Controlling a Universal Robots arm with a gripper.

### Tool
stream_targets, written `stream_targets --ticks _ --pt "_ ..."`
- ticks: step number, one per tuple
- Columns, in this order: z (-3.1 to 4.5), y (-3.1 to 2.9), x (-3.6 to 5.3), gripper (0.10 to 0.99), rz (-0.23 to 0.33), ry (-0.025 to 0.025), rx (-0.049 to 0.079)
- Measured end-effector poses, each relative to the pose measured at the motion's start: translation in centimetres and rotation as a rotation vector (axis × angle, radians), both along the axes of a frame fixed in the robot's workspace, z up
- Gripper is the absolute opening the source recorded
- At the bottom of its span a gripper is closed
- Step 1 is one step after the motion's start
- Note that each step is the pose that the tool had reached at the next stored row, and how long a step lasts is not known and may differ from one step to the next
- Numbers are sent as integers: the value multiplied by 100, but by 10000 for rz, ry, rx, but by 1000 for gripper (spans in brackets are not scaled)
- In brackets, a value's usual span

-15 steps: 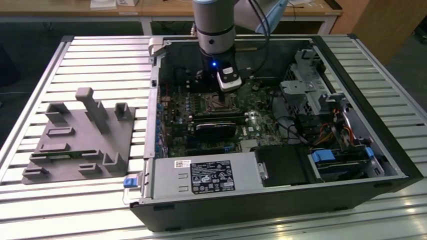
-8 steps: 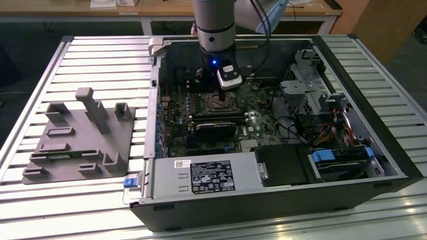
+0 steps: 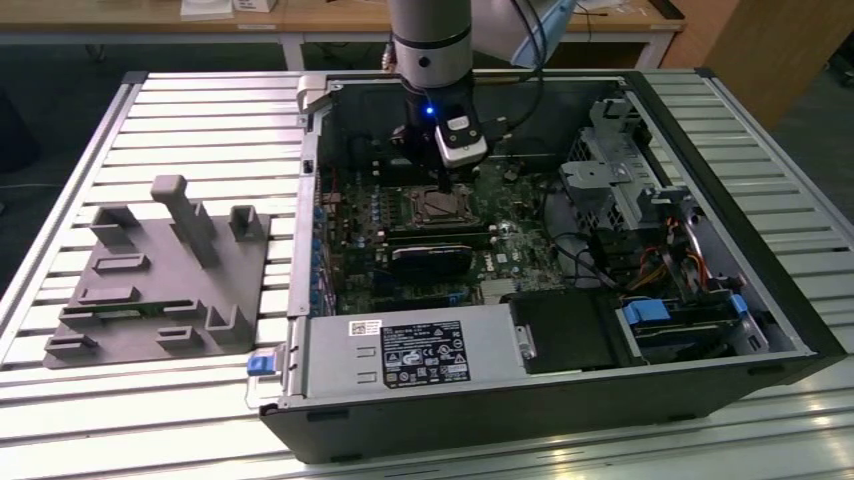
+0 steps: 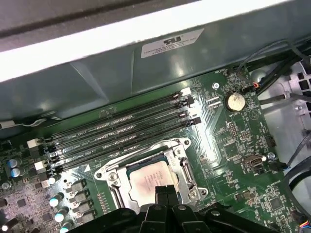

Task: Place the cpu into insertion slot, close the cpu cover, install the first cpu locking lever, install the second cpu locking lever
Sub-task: 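Install the first cpu locking lever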

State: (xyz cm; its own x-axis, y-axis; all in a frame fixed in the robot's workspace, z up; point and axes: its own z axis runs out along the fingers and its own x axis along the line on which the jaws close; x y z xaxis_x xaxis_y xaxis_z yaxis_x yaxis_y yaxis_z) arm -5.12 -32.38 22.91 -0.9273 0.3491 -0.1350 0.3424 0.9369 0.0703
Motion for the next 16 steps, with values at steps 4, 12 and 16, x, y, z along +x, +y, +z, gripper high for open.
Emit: stream_targets --ticks 4,12,16 --pt "1 -1 0 106 0 5 0" --pt "-11 -11 86 106 1 392 5" --pt "-21 -15 91 106 0 784 3"
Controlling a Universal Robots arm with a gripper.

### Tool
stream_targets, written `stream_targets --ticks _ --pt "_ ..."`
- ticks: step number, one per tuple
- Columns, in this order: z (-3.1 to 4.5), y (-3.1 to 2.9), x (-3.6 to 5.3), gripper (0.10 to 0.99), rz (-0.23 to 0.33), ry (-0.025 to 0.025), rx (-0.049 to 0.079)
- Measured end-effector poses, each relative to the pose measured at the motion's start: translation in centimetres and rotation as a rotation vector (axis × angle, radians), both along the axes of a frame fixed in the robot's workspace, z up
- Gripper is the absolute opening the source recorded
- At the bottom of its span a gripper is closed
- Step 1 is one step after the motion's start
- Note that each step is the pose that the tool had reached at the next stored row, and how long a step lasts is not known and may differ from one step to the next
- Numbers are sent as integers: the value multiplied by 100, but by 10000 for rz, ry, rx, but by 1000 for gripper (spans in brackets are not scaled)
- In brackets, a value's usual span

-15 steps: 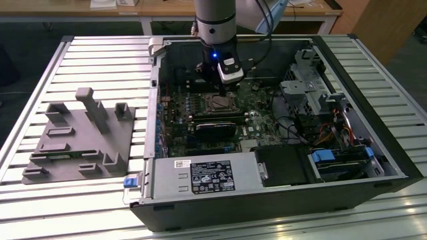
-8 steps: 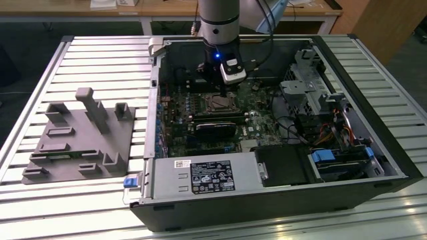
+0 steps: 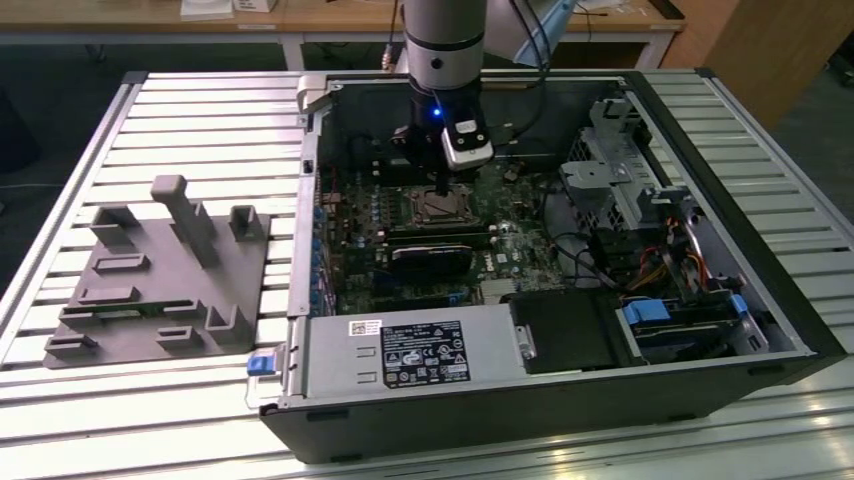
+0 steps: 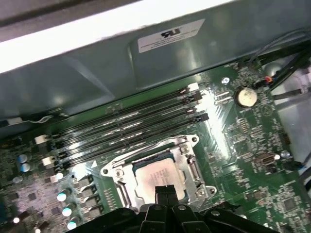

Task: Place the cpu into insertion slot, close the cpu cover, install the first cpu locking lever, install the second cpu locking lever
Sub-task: 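Install the first cpu locking lever, then install the second cpu locking lever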

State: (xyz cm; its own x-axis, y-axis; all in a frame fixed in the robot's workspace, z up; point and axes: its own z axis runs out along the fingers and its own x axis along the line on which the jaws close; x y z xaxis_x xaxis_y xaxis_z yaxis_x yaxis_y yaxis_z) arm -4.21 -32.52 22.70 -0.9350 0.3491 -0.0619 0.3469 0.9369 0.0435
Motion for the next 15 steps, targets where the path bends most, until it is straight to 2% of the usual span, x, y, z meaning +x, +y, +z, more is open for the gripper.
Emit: stream_targets --ticks 4,15 --pt "0 0 0 106 0 21 1" --pt "10 0 0 106 0 27 2"
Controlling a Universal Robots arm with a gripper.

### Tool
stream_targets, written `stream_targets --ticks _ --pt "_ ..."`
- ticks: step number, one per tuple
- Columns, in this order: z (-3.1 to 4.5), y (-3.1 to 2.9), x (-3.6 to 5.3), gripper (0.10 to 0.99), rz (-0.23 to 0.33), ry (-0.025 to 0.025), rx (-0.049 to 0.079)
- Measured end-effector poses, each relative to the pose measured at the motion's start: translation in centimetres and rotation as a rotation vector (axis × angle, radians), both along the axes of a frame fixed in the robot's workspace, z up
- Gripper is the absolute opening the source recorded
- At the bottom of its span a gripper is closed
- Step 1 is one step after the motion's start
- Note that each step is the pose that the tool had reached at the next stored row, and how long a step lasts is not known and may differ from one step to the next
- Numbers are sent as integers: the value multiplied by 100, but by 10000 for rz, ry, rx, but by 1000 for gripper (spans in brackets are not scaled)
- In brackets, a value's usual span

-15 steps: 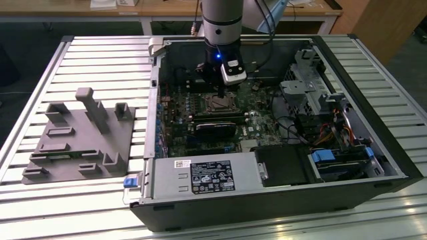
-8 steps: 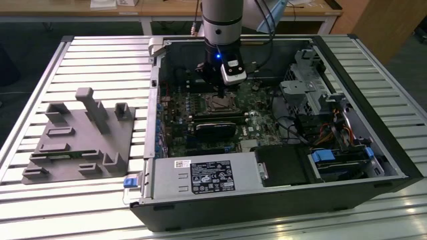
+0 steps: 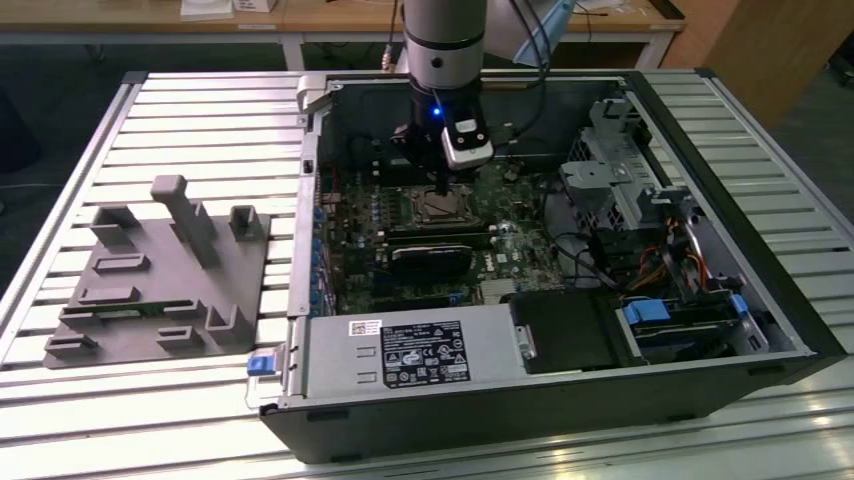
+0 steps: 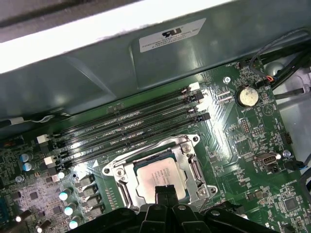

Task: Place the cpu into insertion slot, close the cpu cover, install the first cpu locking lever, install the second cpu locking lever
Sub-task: 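Install the second cpu locking lever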

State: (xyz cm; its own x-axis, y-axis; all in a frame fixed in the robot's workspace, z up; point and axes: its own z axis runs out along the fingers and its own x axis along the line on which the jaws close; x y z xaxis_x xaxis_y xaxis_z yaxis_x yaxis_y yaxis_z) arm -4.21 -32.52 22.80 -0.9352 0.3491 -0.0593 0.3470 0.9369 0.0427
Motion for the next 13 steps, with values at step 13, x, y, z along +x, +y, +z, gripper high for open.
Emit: stream_targets --ticks 13 --pt "251 0 0 106 0 0 -1"
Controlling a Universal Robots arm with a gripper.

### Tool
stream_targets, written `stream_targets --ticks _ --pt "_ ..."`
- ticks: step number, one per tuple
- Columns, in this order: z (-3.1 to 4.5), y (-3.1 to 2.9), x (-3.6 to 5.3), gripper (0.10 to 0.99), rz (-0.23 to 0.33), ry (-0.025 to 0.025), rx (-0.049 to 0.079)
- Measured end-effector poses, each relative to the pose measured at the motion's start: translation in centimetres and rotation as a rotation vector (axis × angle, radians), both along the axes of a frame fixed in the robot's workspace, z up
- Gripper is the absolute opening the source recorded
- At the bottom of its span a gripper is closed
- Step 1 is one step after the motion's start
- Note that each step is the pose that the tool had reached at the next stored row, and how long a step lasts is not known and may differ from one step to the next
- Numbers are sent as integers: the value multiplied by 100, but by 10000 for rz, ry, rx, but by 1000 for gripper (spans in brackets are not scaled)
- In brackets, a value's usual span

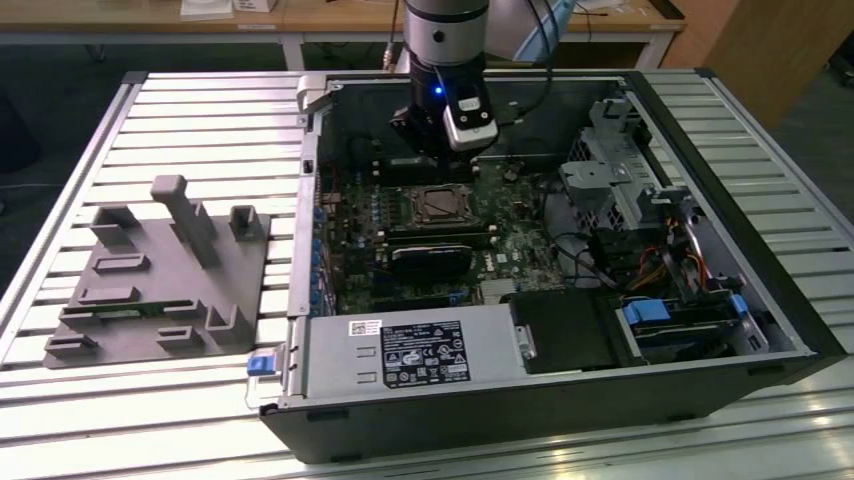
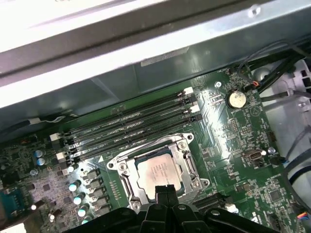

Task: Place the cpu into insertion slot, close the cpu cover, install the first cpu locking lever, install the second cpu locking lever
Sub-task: 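Install the second cpu locking lever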

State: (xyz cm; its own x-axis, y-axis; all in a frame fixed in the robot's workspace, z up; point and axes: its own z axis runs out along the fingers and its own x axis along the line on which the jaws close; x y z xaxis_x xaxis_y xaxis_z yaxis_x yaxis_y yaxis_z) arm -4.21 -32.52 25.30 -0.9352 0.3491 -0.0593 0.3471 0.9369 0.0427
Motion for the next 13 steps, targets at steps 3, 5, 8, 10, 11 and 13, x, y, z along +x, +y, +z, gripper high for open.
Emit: stream_targets --ticks 3,5,8,10,11,13 --pt "38 0 0 106 0 0 -1" --pt "38 0 0 106 0 -1 3" --pt "39 0 0 106 1 0 0" --pt "40 -2 0 106 1 1 -1" --pt "40 -6 0 106 1 2 -2" --pt "39 -16 0 106 1 0 0"
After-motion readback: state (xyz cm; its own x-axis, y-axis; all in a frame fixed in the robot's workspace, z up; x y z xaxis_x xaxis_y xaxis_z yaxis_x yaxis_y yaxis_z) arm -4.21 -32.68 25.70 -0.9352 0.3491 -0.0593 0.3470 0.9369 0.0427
